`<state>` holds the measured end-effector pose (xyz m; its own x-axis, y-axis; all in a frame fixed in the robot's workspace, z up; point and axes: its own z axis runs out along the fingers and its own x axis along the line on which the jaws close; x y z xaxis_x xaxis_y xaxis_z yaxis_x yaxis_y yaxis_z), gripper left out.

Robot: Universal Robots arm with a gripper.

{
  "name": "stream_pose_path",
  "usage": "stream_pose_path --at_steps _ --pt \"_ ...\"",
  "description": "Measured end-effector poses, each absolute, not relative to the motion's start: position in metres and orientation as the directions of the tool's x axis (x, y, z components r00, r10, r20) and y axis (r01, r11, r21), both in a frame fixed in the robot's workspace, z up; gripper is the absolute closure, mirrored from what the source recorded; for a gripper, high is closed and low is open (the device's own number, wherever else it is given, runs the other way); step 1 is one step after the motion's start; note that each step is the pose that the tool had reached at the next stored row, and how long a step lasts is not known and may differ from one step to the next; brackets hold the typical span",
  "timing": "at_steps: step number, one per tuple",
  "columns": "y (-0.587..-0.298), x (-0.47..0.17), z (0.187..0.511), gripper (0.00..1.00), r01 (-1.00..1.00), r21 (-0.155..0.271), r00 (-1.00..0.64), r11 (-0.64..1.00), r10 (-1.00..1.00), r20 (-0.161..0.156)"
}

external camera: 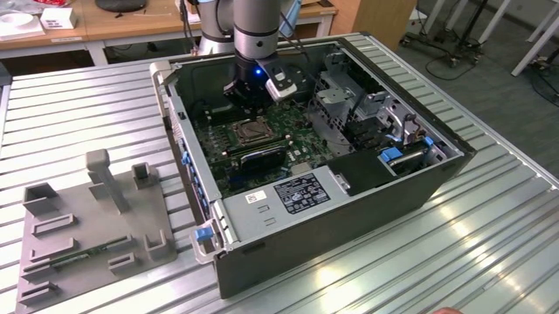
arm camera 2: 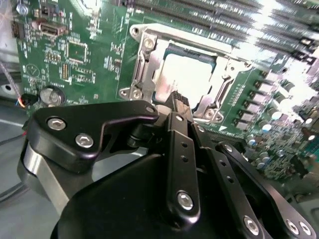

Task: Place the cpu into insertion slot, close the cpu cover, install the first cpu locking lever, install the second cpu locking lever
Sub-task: 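Install the first cpu locking lever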

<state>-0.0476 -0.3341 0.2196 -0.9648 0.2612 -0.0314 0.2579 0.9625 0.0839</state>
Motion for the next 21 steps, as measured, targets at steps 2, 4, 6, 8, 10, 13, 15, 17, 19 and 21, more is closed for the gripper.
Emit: stream_pose_path --at_steps 2,4,6,8,10,13,15,17,19,21 --pt "-0.3341 -0.0476 0.2196 0.89 0.258 0.084 -0.965 0.963 0.261 -0.031" --pt "-0.3341 -0.0476 0.2196 0.89 0.257 0.084 -0.965 0.963 0.261 -0.031" --pt "-0.334 -0.0476 0.2196 0.89 0.236 0.084 -0.97 0.968 0.239 -0.031" --pt "-0.334 -0.0476 0.2195 0.89 0.201 0.084 -0.978 0.976 0.204 -0.031" --pt "-0.3341 -0.0476 0.2194 0.89 0.166 0.084 -0.985 0.983 0.169 -0.031" --pt "-0.3341 -0.0476 0.2191 0.89 0.114 0.082 -0.993 0.99 0.117 -0.032" --pt "-0.3341 -0.0476 0.2189 0.89 0.083 0.079 -0.996 0.993 0.086 -0.032" --pt "-0.3341 -0.0476 0.2188 0.89 0.052 0.077 -0.998 0.996 0.055 -0.032" --pt "-0.3341 -0.0476 0.2188 0.89 0.051 0.077 -0.998 0.996 0.054 -0.032" --pt "-0.3347 -0.0476 0.2187 0.89 0.051 0.077 -0.998 0.996 0.054 -0.032"
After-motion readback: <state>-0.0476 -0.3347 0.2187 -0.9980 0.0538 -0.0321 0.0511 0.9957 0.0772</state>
